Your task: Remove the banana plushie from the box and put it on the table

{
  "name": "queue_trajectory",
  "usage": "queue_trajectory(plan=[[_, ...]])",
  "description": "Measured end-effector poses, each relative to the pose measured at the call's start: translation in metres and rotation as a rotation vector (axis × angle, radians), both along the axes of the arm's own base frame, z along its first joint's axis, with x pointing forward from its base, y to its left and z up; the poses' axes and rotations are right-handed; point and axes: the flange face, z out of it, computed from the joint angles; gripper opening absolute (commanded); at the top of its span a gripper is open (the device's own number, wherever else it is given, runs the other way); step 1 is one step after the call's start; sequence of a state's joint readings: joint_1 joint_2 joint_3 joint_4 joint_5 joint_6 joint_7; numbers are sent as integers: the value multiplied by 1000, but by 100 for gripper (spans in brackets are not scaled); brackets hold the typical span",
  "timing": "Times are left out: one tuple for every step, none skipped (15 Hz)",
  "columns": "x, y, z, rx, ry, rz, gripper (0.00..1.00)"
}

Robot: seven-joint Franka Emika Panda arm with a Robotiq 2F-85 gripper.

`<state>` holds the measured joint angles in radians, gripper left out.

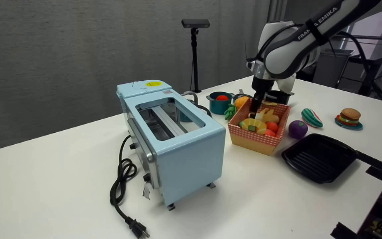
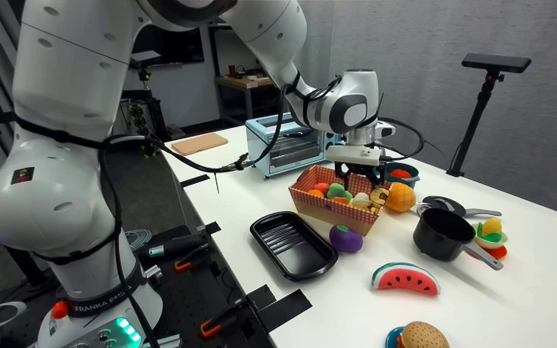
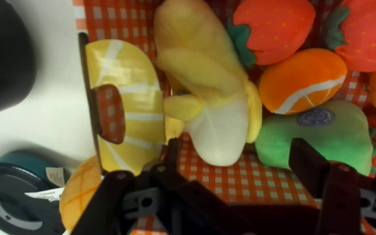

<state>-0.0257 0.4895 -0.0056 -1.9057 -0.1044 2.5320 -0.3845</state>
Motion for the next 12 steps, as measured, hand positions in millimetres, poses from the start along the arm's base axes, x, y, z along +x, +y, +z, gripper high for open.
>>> queue_trajectory(plan=[[0,2,-5,1,7,3,85],[0,4,-8,2,12,5,86],[0,6,-11,3,15,7,86],[0,7,-13,4,18,6,85],[0,7,-15,4,20,6,85],[1,7,-16,4,21,5,85],[1,6,-18,4,22,4,86],[2,6,-19,4,24,4,86],[2,6,-21,5,25,3,86],[2,5,-22,5,26,2,86],[3,4,-22,5,26,1,90],[3,4,-23,5,26,0,97]])
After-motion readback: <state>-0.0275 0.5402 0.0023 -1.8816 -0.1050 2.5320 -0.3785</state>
